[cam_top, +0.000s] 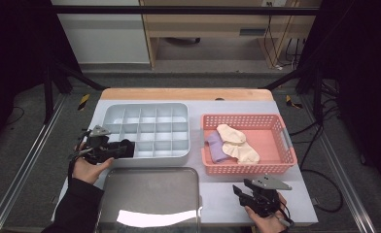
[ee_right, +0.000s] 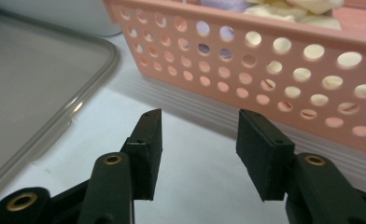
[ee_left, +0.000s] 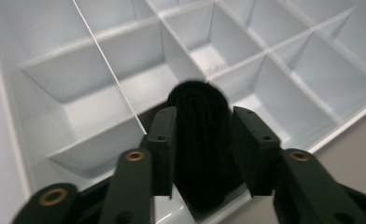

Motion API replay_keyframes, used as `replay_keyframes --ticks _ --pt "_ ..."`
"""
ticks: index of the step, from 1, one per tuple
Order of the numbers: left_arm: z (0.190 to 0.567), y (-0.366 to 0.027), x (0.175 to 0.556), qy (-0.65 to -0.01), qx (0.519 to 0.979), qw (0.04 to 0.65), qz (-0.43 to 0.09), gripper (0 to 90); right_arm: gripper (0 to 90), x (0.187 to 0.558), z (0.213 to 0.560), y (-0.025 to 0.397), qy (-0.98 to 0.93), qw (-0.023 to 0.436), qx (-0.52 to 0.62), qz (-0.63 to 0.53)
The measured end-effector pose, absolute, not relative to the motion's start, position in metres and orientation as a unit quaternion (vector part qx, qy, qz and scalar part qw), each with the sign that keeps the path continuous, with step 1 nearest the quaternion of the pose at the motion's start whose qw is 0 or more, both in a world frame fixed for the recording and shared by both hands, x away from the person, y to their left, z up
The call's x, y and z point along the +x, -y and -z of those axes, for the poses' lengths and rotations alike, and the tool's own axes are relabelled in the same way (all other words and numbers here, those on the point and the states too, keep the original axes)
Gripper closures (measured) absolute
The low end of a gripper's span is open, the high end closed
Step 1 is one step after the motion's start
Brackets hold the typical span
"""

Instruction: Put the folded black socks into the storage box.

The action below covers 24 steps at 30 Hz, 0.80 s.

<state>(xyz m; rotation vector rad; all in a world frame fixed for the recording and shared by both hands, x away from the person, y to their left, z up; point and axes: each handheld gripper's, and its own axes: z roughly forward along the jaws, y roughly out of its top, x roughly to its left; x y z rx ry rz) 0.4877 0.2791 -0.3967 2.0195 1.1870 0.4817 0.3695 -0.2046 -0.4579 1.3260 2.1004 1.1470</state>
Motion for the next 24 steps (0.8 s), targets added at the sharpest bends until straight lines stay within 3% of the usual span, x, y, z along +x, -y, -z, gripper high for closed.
replay_keyframes --ticks 6,15,24 --pt "0.383 -0.281 0.456 -0.443 0.747 0.442 -0.224 40.6 49.0 0.367 0.450 0.204 -0.740 0.203 0.470 -0.437" --pt "0.397 -0.266 0.417 -0.429 0.735 0.477 -0.220 32.9 46.0 0.362 0.439 0.201 -0.732 0.214 0.460 -0.455" --pt "0.424 -0.251 0.389 -0.430 0.742 0.472 -0.203 28.1 42.6 0.363 0.428 0.205 -0.724 0.216 0.460 -0.466"
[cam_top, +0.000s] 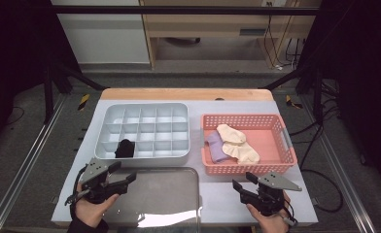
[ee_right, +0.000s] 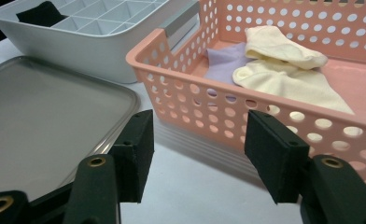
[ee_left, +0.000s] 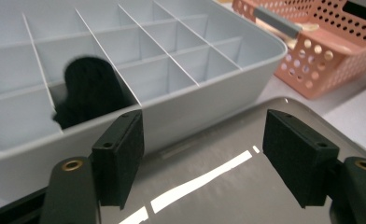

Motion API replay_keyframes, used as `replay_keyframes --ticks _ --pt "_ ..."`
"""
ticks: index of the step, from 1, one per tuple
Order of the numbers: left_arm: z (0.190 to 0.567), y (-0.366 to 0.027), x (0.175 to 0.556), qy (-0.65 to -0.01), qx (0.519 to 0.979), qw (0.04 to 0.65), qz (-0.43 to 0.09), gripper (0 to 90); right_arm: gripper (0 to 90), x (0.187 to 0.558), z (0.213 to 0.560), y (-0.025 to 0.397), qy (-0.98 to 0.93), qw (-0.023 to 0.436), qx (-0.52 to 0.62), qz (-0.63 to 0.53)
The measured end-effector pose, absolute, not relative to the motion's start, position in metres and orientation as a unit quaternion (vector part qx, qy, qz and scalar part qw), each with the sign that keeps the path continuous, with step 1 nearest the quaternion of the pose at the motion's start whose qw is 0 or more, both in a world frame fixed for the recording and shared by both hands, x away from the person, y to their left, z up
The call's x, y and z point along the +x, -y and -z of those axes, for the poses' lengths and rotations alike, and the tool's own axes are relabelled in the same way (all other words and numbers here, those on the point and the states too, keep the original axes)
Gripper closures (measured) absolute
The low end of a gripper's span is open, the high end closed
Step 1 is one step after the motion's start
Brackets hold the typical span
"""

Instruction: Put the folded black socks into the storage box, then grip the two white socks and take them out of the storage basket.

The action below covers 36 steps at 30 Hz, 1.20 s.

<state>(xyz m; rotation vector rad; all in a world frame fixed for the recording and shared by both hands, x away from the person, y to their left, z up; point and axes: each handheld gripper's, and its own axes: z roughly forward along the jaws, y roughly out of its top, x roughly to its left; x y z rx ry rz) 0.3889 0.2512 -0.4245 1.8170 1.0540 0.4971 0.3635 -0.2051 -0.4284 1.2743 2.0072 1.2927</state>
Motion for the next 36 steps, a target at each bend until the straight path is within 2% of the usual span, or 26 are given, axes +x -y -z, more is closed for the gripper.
replay_keyframes --ticks 15,36 --pt "0.452 -0.253 0.379 -0.441 0.743 0.466 -0.191 28.3 38.7 0.385 0.415 0.204 -0.714 0.226 0.473 -0.465" --pt "0.461 -0.259 0.384 -0.449 0.746 0.455 -0.183 29.5 39.8 0.422 0.394 0.196 -0.698 0.238 0.478 -0.477"
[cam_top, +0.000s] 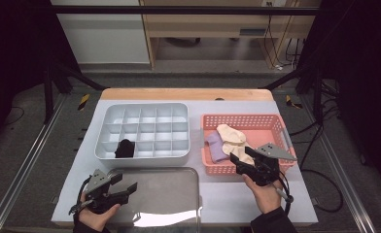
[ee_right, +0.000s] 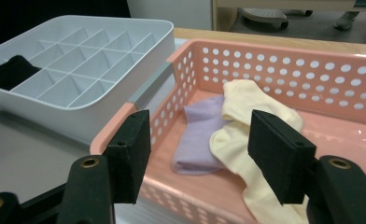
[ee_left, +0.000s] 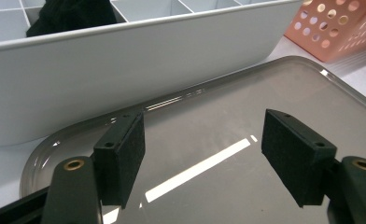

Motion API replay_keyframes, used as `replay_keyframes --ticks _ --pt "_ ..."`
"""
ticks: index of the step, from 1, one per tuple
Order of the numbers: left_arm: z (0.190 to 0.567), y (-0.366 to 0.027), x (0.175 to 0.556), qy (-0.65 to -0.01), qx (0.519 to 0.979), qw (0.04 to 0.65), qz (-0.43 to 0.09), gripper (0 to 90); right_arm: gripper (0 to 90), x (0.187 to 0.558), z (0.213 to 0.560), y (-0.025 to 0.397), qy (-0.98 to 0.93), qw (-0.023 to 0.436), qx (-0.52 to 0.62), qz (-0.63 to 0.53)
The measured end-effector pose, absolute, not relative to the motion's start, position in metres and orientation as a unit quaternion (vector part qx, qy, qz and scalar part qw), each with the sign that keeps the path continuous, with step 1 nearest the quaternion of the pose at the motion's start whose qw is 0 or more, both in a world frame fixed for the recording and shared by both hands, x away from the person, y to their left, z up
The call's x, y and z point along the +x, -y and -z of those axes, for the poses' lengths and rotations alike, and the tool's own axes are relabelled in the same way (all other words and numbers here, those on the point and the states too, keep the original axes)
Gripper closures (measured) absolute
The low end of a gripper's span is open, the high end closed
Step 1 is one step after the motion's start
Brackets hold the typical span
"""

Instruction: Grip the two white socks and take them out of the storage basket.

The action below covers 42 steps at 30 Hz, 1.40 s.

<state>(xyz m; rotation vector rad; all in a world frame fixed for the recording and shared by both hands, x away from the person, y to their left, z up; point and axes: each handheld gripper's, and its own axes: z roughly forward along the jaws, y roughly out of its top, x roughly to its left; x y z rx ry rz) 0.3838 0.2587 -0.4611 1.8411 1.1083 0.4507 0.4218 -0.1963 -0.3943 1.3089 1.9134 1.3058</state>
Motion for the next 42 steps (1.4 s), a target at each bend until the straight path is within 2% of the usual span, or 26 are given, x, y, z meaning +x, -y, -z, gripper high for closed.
replay_keyframes --ticks 8,21,36,42 --pt "0.462 -0.259 0.385 -0.452 0.747 0.454 -0.180 30.0 41.9 0.446 0.388 0.192 -0.691 0.255 0.483 -0.472" --pt "0.463 -0.260 0.386 -0.453 0.746 0.454 -0.178 30.7 47.3 0.489 0.375 0.177 -0.701 0.259 0.487 -0.452" --pt "0.464 -0.261 0.387 -0.452 0.747 0.455 -0.177 31.2 51.7 0.536 0.380 0.170 -0.706 0.268 0.510 -0.413" --pt "0.464 -0.261 0.387 -0.451 0.748 0.454 -0.177 31.1 52.6 0.549 0.390 0.168 -0.706 0.255 0.522 -0.404"
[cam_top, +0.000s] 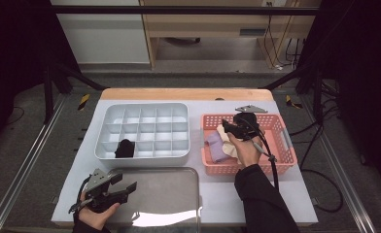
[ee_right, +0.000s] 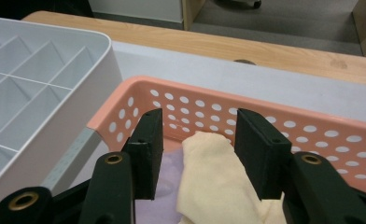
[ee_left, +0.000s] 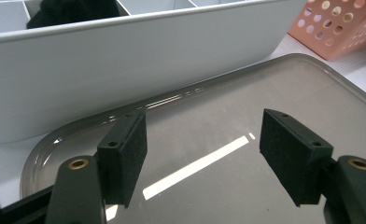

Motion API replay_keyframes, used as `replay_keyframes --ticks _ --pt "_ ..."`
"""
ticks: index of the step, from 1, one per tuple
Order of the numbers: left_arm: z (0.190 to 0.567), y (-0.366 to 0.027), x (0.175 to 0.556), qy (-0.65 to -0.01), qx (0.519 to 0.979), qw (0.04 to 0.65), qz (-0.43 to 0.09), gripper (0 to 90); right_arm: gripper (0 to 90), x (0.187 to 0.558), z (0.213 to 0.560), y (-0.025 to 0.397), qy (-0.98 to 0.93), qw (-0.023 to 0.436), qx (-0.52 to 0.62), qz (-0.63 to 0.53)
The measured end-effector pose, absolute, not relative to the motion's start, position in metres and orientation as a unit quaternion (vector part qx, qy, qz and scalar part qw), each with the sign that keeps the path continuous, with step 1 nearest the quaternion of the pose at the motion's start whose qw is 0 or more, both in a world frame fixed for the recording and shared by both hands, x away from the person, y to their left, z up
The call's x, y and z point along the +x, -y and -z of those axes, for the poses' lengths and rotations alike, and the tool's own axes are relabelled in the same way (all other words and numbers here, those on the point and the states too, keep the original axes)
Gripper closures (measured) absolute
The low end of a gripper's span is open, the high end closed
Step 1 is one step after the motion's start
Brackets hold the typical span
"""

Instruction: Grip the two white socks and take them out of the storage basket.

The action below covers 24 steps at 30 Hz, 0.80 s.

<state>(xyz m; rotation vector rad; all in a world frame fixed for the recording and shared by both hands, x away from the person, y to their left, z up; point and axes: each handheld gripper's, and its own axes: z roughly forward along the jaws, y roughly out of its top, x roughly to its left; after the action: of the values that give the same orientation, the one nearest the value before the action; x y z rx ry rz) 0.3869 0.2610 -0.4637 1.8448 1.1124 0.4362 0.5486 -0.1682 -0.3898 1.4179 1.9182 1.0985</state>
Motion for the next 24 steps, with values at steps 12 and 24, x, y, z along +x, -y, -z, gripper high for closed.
replay_keyframes --ticks 12,24 --pt "0.464 -0.262 0.387 -0.451 0.748 0.455 -0.175 31.2 53.4 0.565 0.415 0.158 -0.722 0.239 0.532 -0.371" --pt "0.464 -0.261 0.387 -0.450 0.749 0.454 -0.176 31.2 52.8 0.572 0.434 0.157 -0.728 0.231 0.549 -0.340"
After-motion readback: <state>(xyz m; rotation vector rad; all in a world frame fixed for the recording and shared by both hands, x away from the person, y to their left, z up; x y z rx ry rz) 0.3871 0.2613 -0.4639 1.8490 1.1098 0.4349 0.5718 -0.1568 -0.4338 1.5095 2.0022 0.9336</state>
